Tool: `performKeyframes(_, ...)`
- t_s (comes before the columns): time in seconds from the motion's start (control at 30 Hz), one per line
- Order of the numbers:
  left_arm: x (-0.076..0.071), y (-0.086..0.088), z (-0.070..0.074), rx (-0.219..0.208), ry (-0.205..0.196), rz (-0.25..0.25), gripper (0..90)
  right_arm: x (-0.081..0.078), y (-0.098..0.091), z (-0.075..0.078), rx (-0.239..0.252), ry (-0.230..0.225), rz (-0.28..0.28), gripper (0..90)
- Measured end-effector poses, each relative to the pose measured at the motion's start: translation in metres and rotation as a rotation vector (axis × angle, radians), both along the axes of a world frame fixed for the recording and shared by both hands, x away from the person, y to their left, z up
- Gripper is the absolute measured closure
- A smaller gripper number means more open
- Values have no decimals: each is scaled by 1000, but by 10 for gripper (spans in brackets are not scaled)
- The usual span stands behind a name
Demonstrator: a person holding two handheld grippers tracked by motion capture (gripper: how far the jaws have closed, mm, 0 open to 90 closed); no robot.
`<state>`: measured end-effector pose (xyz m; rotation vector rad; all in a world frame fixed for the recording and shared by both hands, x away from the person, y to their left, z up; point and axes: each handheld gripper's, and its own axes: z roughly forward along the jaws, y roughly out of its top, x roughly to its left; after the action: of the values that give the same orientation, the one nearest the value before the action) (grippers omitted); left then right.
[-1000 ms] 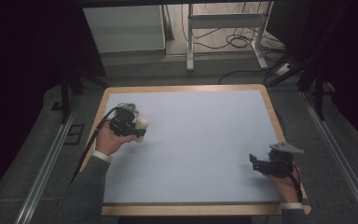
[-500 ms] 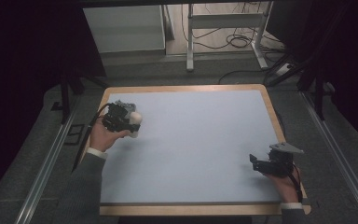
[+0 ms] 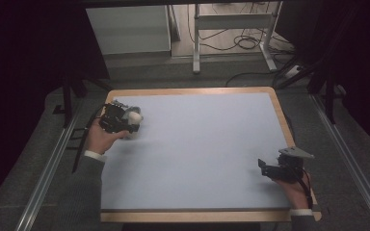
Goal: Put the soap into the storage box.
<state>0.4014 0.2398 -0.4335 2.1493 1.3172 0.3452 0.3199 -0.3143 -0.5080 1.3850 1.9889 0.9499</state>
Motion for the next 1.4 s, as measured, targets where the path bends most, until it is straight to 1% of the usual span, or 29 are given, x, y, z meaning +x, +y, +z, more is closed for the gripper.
performKeyframes(0.17, 0, 5, 2, -12, -5, 15, 499, 0, 0, 0, 0, 0, -2, 63)
performKeyframes(0.53, 4, 15, 6, -16, -10, 36, 499, 0, 0, 0, 0, 1, -4, 64)
performKeyframes(0.8, 9, 16, 12, -16, -21, 48, 499, 0, 1, -1, -3, 5, 0, 64)
performKeyframes(1.0, 12, 17, 13, -20, -21, 57, 499, 0, 0, -1, 0, 5, -5, 64)
performKeyframes(1.17, 19, 21, 10, -15, -5, 75, 499, 0, 0, -1, -1, 5, -5, 64)
performKeyframes(1.4, 34, 25, 4, -1, 28, 105, 499, 1, 0, -1, -1, 8, -5, 64)
